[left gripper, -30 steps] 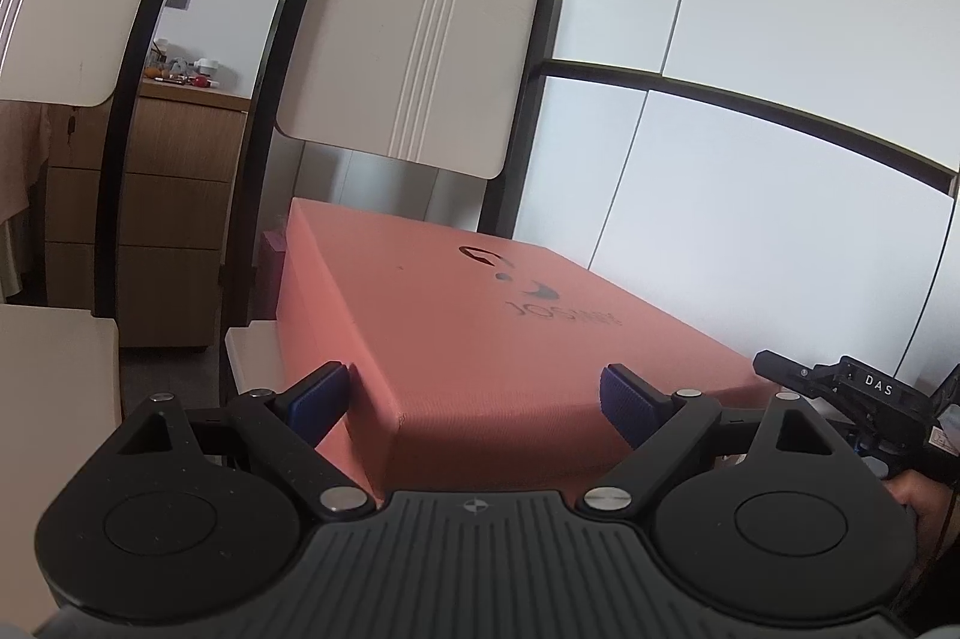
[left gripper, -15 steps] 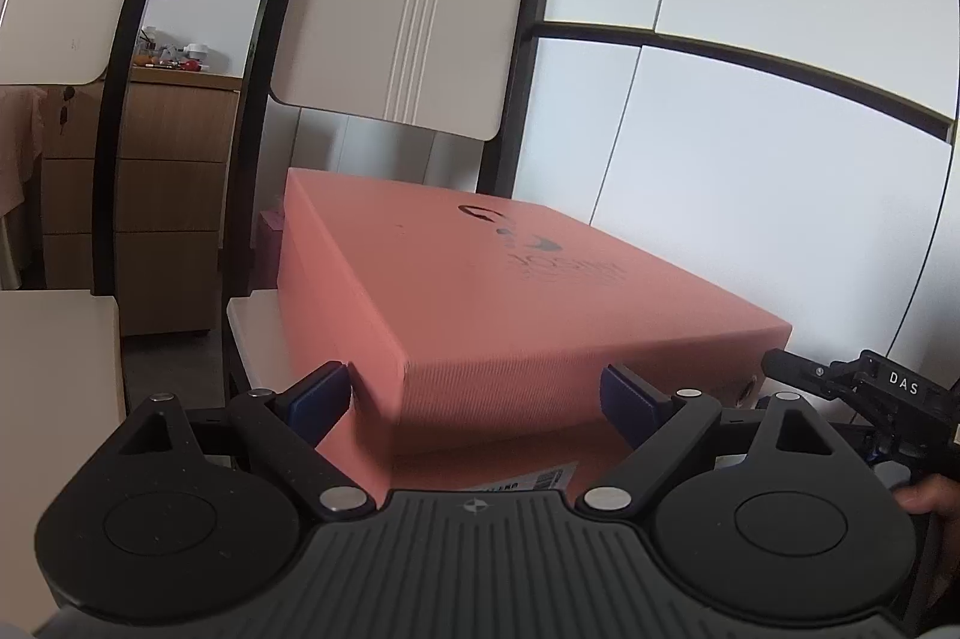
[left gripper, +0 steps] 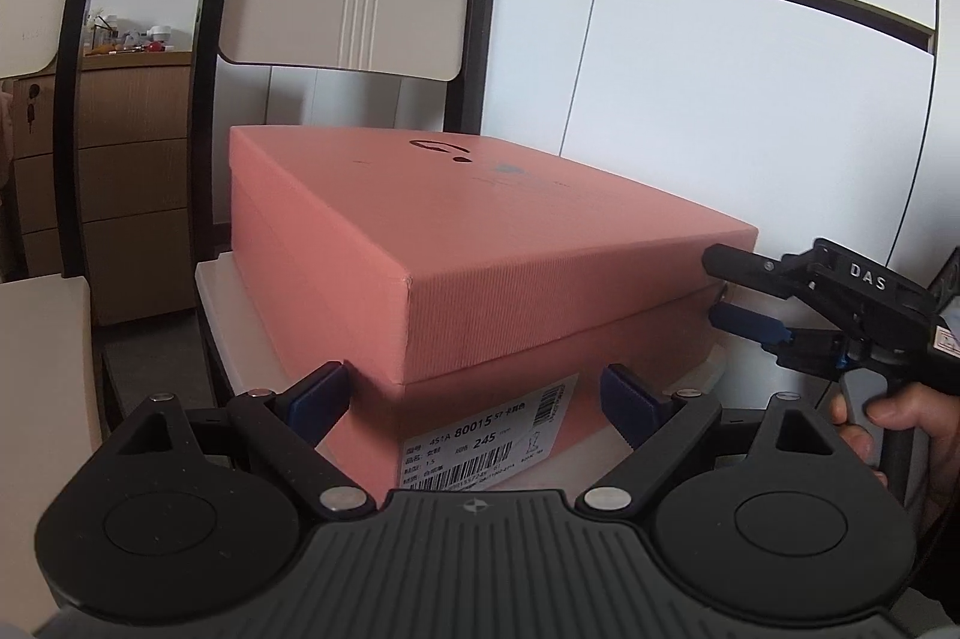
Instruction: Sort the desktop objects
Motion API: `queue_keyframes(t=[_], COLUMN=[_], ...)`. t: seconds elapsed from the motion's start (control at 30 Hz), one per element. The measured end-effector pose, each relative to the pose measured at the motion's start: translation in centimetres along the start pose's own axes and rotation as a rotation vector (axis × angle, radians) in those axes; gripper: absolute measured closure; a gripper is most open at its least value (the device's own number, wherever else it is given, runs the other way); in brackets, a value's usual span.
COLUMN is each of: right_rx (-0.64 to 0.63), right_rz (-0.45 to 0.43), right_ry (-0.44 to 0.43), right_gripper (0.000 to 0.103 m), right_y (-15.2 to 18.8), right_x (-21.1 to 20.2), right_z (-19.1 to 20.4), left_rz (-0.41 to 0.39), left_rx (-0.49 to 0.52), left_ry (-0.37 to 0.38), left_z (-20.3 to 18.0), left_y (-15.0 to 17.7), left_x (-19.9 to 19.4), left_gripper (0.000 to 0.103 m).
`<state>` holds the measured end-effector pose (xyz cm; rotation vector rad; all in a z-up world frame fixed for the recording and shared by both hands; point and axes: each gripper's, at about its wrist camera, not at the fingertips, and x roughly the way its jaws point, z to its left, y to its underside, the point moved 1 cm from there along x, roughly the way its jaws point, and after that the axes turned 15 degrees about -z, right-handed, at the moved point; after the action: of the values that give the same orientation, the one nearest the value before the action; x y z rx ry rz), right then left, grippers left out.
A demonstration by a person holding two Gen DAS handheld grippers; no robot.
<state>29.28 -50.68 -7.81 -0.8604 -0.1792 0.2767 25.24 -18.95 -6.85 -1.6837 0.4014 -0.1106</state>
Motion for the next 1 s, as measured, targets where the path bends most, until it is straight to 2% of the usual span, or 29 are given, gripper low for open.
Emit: queue_keyframes(t=[0.17,0.33,0.63,1.0], right_rx=[-0.070,-0.189,-0.323,-0.370], right_rz=[-0.017,-0.010,-0.033,-0.095], right_ry=[0.030,0.091,0.177,0.248], right_gripper=[0.028,0.028,0.026,0.007], right_y=[-1.0,-1.3,-1.2,0.0], right_x=[0.3,-0.7,-5.0,-10.4], right_z=[0.1,1.9,6.7,13.5], left_rz=[0.001,-0.033,-0.110,-0.153], left_rx=[0.035,0.039,0.121,0.134], left_ry=[-0.011,-0.030,-0.099,-0.157], left_z=[-1.7,-1.6,-0.6,1.4], left_y=[0.2,-0.8,-3.6,-6.1], left_x=[0.7,0.4,-3.2,-9.7], left_gripper=[0.010,0.010,0.009,0.007])
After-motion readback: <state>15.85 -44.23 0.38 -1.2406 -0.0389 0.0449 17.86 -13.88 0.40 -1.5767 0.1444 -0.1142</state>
